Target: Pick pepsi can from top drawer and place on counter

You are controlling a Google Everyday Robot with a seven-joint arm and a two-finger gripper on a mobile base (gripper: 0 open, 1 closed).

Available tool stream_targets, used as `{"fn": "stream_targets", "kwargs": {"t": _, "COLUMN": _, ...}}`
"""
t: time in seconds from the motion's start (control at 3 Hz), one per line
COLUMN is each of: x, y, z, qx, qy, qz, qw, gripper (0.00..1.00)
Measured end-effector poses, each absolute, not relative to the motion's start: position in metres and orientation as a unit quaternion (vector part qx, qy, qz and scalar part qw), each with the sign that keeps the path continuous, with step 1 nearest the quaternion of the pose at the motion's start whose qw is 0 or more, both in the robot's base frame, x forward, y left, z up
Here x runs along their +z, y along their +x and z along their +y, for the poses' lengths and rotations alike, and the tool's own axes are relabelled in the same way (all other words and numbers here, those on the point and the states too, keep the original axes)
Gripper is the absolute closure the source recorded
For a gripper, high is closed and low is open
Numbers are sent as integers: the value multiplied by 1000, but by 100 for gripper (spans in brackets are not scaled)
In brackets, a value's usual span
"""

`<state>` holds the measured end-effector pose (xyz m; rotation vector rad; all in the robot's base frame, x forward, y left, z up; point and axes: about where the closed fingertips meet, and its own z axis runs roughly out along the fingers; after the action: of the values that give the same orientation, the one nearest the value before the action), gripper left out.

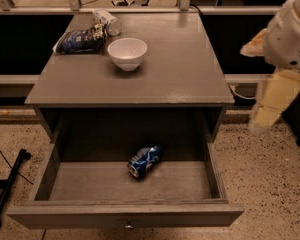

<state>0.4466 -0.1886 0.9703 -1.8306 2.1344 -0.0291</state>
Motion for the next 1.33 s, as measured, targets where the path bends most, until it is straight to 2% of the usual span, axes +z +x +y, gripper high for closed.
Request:
{"fn": "stream_targets", "kwargs": {"t": 0.33, "x": 955, "y": 457, "z": -80, "qx": 43, "qy": -741, "qz": 643, "qw": 190, "gripper": 0}}
{"fn": "stream_targets", "kwargs": {"t": 0.67, "x": 941, "y": 444, "z": -1, "qx": 68, "qy": -797, "qz": 568, "qw": 194, "gripper": 0}}
{"fn": "stream_targets", "kwargs": {"t": 1.33, "x": 936, "y": 443, "z": 9, "qx": 63, "qy": -809, "qz": 556, "qw": 182, "gripper": 0}}
